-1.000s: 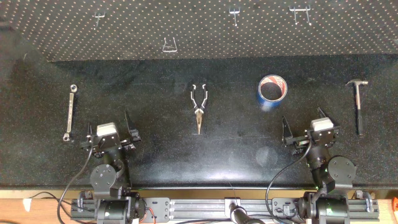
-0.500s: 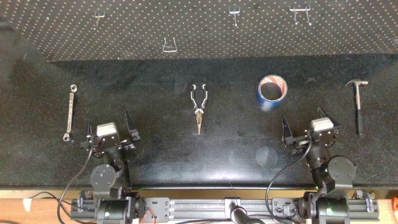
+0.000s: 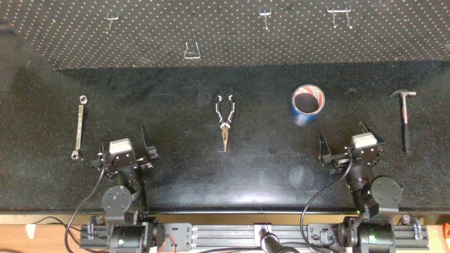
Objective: Place Tools Onto Pegboard
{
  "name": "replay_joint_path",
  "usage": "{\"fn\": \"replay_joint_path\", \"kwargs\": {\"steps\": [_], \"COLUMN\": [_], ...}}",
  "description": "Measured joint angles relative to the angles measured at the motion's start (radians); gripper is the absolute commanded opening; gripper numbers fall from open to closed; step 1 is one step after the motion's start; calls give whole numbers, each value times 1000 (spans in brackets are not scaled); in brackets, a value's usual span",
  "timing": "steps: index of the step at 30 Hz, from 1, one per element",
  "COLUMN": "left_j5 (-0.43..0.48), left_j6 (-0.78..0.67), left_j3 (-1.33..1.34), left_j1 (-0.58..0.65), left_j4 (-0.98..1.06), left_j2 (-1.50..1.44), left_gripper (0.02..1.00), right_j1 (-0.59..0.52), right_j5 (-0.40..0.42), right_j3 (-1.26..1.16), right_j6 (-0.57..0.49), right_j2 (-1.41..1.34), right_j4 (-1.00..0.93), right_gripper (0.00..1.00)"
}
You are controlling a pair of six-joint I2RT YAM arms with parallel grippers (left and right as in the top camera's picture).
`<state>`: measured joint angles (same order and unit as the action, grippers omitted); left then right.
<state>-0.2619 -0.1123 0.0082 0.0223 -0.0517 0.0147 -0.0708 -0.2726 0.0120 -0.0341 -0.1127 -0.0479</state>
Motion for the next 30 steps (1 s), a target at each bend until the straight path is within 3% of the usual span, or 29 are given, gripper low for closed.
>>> {"fn": "replay_joint_path", "kwargs": {"steps": [20,23,27,30], "left_j5": [2,50,82,92], "left_j6": [-5,-137,-244,-269], "left_j3": [0,8,276,594], "left_j1": [0,1,90,203], "left_j4": [0,-13,-185,-473], "left_j2": [0,16,319,616], "left_gripper": [996,993,993,996], "right_j1": [0,0,0,0], "right_j5": [0,0,0,0], "right_j3": [0,0,0,-2], "right_j6": [0,0,0,0], "right_j2": [0,0,1,2], "right_j4": [0,0,0,3], "right_gripper": [978,980,980,980]}}
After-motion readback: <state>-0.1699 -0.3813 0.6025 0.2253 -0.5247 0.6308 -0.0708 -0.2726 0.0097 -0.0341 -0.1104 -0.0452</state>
